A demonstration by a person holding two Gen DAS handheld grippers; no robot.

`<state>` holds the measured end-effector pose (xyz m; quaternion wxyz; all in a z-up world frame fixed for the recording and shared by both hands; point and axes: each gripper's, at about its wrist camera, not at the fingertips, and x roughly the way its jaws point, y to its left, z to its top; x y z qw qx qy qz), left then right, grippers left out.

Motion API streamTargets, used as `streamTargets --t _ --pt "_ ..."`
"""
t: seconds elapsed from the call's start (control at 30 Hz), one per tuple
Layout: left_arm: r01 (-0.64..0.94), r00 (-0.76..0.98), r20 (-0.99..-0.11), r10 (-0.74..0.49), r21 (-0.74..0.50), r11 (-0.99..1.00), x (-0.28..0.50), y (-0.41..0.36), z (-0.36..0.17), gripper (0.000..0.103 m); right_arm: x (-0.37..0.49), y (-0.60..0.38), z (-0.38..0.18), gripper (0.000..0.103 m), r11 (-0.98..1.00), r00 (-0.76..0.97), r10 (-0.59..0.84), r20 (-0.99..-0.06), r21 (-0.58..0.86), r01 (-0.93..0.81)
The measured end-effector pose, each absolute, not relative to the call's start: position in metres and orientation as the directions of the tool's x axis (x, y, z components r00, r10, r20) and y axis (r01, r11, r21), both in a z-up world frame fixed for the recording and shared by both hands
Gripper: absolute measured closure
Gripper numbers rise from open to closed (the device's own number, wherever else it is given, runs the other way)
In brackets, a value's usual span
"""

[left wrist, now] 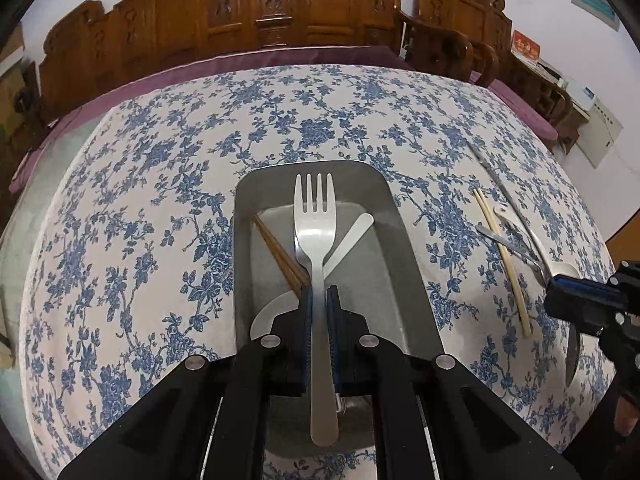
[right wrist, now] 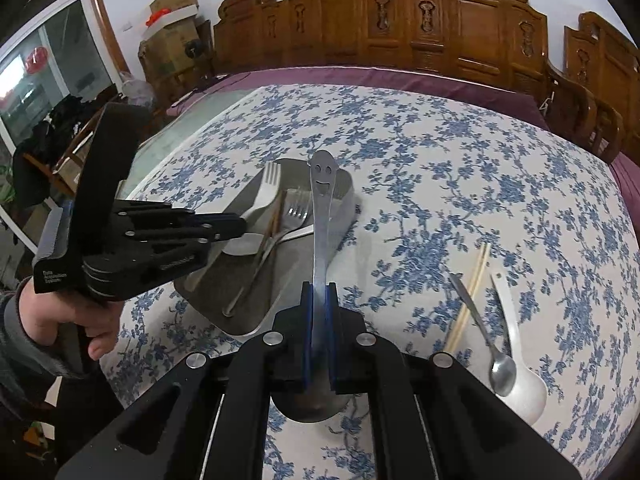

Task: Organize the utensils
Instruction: 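Lower the fork into the tray and open the left tool while the right tool carries the spoon over, then lower the smiley-face spoon into the grey tray and open the right tool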

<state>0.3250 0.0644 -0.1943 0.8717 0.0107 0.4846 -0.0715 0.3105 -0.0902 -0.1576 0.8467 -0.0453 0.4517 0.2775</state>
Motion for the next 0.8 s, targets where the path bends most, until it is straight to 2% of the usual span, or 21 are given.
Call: streamTargets --t 0.17,0.3,0.63,0.7,0.8 --pt "0.135 0.535 -0.837 -0.12 -0.056 0.989 0.32 0.071 -0.187 0.095 0.314 -0.076 -0.158 0.096 0.832 0.43 0.438 -0.789 0.176 -0.526" --pt "0.129 0.553 -0.825 -0.115 -0.052 0.99 0.314 0.078 -0.178 0.088 0.318 -0.065 -0.16 0.096 0.831 0.423 0.444 -0.79 0.186 -0.524" --pt "0.113 0.603 -0.791 -0.106 -0.047 0.993 0.294 0.102 -0.154 0.086 0.336 -0.032 -0.165 0.096 0.829 0.412 0.452 -0.791 0.202 -0.522" --pt "0.108 0.61 -0.786 -0.101 -0.044 0.993 0.291 0.107 -0.151 0.08 0.34 -0.025 -0.167 0.096 0.829 0.411 0.451 -0.792 0.202 -0.521" --pt "0.102 0.62 -0.779 -0.092 -0.036 0.994 0.286 0.114 -0.146 0.079 0.345 -0.014 -0.171 0.096 0.829 0.404 0.455 -0.794 0.211 -0.518"
